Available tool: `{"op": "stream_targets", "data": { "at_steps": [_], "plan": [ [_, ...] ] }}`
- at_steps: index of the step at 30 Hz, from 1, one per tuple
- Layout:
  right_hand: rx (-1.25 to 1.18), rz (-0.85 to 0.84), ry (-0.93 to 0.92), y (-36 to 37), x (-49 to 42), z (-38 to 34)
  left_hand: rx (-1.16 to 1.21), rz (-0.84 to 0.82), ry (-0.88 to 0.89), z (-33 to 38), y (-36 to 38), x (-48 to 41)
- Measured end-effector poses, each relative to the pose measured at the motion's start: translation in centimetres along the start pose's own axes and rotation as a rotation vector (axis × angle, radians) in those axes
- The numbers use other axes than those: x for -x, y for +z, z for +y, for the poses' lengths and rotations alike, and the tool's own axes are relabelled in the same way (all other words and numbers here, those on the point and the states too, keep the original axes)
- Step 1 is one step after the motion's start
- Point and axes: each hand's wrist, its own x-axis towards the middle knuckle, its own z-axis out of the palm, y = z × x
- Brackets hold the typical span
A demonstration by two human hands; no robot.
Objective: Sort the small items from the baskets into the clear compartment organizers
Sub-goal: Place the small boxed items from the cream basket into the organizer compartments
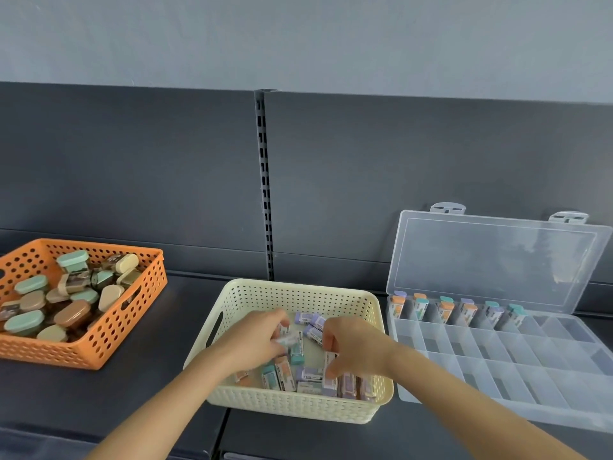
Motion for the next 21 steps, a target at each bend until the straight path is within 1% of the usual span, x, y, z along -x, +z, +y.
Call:
{"op": "stream_targets", "data": {
  "at_steps": [3,6,8,11,13,16,18,21],
  "plan": [
    [-0.087,0.15,0.043,-0.2,-1.1,0.1,0.0,0.108,-0.092,-0.5,-0.6,-1.2],
    [-0.103,0.267,0.085,-0.4,-2.5,0.2,-0.007,0.151,-0.177,-1.0,-0.6,-2.6],
    [-0.079,0.266,0.109,-0.3,-3.4,0.4,-0.059,0.161,-0.209,-1.1,-0.4,-3.4],
    [-0.026,0.202,0.135,0.2,-4.2,0.3,-0.08,0.18,-0.24,-1.3,-0.1,-4.4],
    [-0.012,0.185,0.144,0.8,-4.5,0.2,-0.062,0.166,-0.261,-1.2,-0.2,-4.6],
    [0.004,0.221,0.175,1.4,-4.5,0.2,-0.026,0.124,-0.266,-1.1,-0.1,-4.8],
    [0.02,0.213,0.185,1.2,-4.4,0.0,0.002,0.104,-0.268,-1.1,0.0,-4.7],
    [0.025,0.155,0.182,1.0,-4.3,-0.2,0.065,0.052,-0.277,-1.2,-0.1,-4.6]
  ]
}}
